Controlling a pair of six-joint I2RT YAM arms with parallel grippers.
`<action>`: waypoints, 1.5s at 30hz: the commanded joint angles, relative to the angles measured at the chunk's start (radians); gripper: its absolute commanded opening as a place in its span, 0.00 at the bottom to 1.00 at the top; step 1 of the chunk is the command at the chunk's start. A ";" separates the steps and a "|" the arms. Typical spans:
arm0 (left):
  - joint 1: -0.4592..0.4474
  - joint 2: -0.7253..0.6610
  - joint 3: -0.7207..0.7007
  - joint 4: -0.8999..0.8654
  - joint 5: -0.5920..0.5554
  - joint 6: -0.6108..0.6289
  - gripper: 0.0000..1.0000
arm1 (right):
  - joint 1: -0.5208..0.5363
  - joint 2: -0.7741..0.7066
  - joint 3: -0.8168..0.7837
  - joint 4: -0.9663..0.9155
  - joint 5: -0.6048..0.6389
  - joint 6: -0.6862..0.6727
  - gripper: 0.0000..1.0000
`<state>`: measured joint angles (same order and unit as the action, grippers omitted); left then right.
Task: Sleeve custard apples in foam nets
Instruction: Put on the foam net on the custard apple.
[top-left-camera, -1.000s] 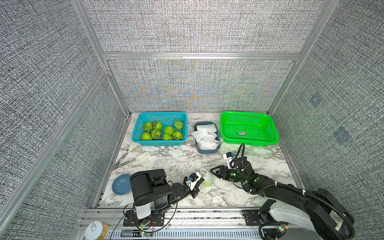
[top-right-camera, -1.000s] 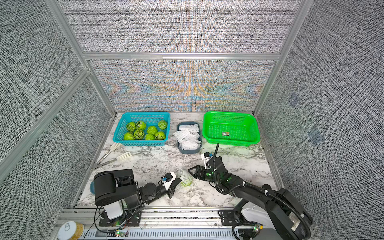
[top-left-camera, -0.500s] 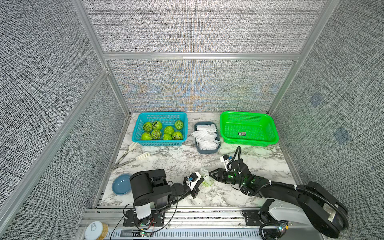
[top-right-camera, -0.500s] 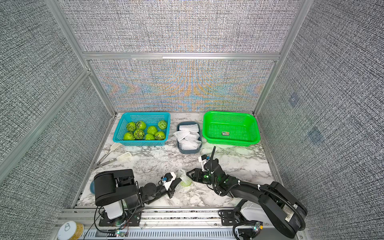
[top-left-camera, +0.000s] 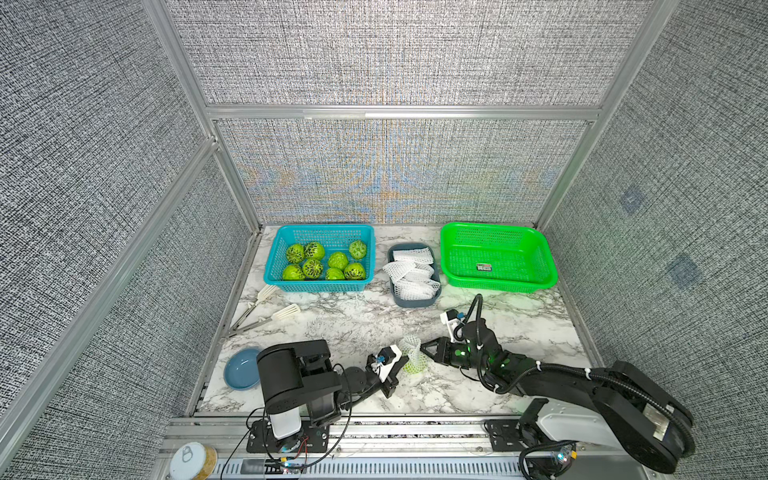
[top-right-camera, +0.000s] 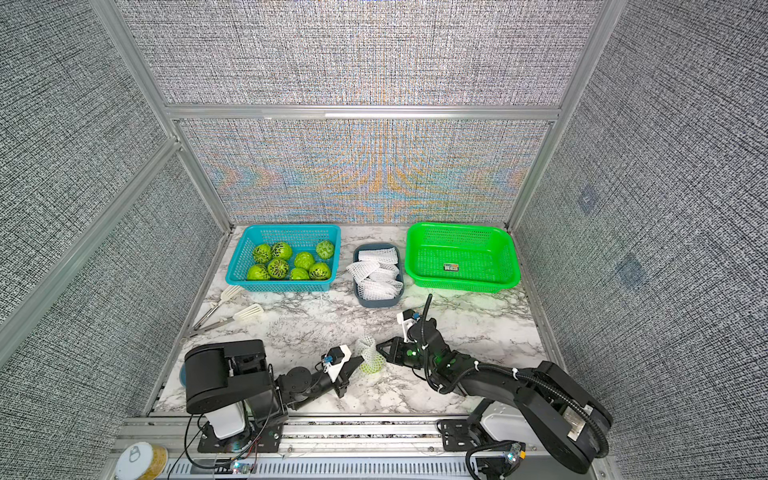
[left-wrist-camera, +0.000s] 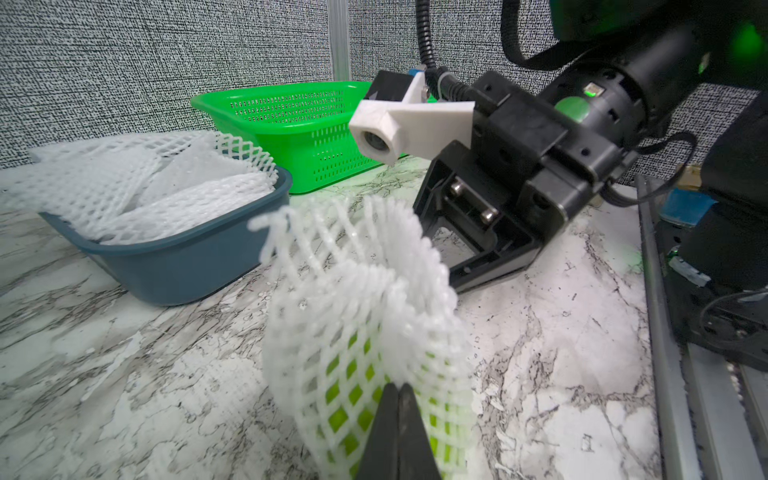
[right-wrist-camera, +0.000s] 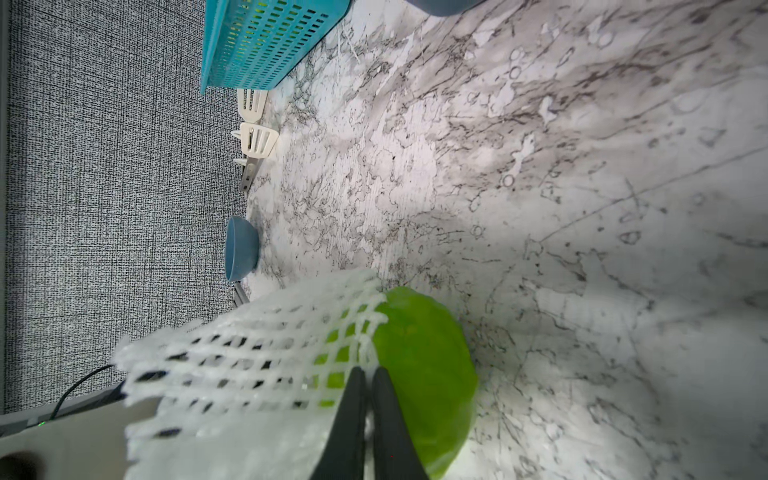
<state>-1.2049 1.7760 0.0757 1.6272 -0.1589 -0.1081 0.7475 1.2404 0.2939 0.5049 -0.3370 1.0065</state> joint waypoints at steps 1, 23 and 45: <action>-0.005 -0.020 -0.003 0.100 -0.019 0.001 0.00 | 0.003 0.008 0.002 -0.035 0.025 0.009 0.06; -0.058 -0.126 -0.033 -0.048 -0.117 -0.039 0.00 | 0.017 0.005 0.039 -0.098 0.031 -0.072 0.06; -0.079 -0.281 -0.047 -0.281 -0.206 -0.034 0.00 | 0.076 0.082 0.083 -0.093 0.070 -0.111 0.06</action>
<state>-1.2812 1.4990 0.0162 1.4059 -0.3668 -0.1398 0.8207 1.3300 0.3832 0.4061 -0.2913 0.9035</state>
